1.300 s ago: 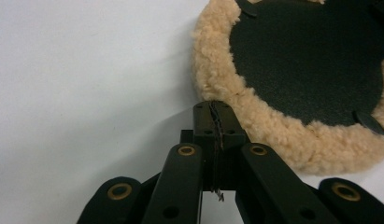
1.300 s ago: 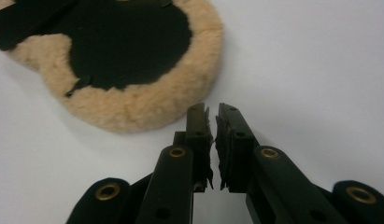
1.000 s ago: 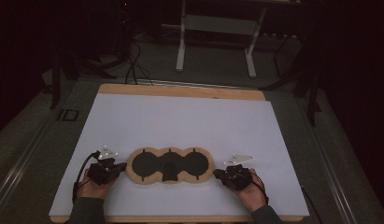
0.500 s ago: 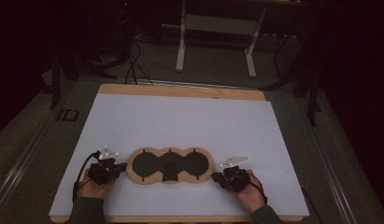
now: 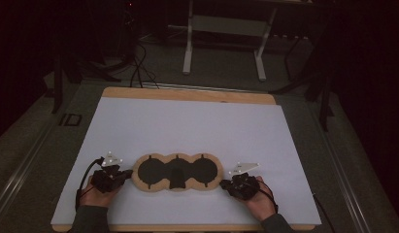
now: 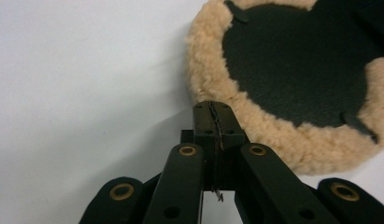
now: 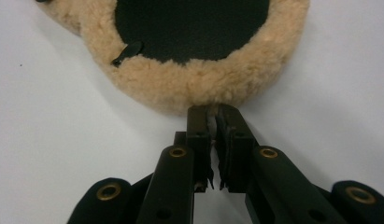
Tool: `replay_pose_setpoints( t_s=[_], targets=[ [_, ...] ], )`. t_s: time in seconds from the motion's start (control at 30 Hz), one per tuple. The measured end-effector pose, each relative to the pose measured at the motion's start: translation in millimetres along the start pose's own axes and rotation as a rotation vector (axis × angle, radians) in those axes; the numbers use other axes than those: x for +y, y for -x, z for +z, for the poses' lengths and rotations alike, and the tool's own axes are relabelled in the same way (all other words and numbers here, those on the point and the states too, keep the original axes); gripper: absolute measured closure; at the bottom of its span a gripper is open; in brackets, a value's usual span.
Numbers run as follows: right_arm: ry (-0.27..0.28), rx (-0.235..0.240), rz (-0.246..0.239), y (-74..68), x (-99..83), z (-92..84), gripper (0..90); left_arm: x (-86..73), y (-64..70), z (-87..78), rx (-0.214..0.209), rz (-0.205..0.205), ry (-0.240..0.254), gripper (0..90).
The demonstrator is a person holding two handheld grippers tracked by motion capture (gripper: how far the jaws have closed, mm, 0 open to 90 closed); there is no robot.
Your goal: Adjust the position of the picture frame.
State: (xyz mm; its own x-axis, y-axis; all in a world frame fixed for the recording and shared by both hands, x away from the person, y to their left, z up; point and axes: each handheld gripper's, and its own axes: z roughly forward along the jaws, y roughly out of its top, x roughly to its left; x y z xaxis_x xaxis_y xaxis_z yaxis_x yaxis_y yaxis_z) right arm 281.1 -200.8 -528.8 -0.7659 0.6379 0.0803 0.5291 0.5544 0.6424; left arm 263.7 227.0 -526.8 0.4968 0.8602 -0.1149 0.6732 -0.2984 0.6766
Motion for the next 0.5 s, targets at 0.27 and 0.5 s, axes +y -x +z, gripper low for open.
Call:
replay_pose_setpoints(
  t_s=[0.27, 0.5],
  targets=[
    [-0.005, 0.023, -0.033, -2.9, 0.2, 0.1, 84.1, 3.5, 4.3, 4.4, 0.065, 0.027, -0.010, 90.0],
    [-0.015, 0.052, -0.059, -7.2, 1.0, 0.2, 84.6, 6.8, 0.6, 14.6, 0.091, 0.029, -0.039, 90.0]
  ],
)
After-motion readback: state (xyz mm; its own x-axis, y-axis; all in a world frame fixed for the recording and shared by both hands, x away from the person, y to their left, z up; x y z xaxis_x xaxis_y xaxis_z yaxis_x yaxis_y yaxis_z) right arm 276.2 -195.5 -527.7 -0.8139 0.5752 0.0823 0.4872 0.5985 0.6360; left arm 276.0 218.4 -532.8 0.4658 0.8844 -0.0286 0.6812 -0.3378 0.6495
